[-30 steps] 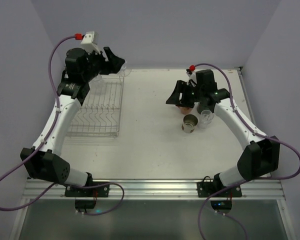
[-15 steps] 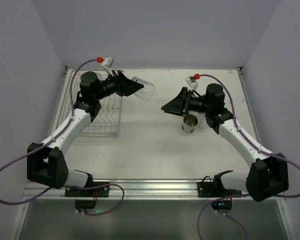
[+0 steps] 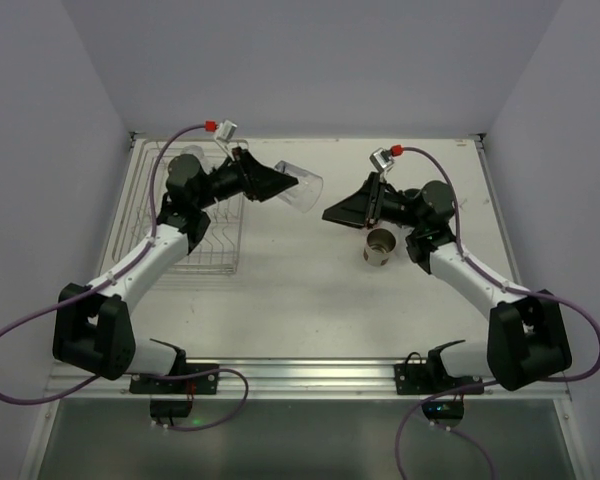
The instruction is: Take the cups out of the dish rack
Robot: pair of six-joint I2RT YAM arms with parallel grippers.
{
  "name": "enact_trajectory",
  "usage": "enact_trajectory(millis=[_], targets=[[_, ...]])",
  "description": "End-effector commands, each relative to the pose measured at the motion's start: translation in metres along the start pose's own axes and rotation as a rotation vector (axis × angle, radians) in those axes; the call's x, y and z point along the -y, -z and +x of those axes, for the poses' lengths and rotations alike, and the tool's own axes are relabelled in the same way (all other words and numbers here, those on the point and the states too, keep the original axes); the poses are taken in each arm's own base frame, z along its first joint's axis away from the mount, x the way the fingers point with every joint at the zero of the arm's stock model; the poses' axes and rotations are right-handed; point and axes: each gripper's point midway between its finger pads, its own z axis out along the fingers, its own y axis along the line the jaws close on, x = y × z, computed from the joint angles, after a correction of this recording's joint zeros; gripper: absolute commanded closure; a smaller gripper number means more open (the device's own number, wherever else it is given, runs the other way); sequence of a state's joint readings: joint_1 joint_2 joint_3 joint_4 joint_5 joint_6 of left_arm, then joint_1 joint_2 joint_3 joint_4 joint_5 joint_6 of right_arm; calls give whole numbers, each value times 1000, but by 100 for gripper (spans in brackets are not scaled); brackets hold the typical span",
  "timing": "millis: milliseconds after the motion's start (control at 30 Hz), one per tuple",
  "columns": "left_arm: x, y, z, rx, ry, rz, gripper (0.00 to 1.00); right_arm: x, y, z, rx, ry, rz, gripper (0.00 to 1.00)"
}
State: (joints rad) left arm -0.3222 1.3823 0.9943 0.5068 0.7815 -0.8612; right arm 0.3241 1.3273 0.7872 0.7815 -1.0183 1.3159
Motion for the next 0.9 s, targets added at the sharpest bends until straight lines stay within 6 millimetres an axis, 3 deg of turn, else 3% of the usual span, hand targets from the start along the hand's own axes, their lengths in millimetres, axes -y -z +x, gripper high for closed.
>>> enact_trajectory(millis=[0, 467, 567, 667, 767, 833, 867], targets=[[29, 0, -9, 38, -39, 94, 100, -28, -4, -13, 1, 93, -91, 44], [41, -11, 11, 9, -8, 133, 100, -31, -21, -40, 43, 107, -152, 51], [38, -11, 14, 6, 1, 124, 100, -31, -25, -44, 44, 111, -151, 58], [34, -13, 20, -3, 14, 118, 100, -32, -27, -47, 56, 111, -146, 75], [32, -15, 26, -18, 28, 117, 100, -28, -29, -50, 60, 112, -117, 100], [32, -14, 27, -17, 29, 113, 100, -26, -29, -51, 68, 138, -100, 100], [30, -14, 28, -23, 25, 103, 93, -22, -29, -50, 68, 122, -79, 100]])
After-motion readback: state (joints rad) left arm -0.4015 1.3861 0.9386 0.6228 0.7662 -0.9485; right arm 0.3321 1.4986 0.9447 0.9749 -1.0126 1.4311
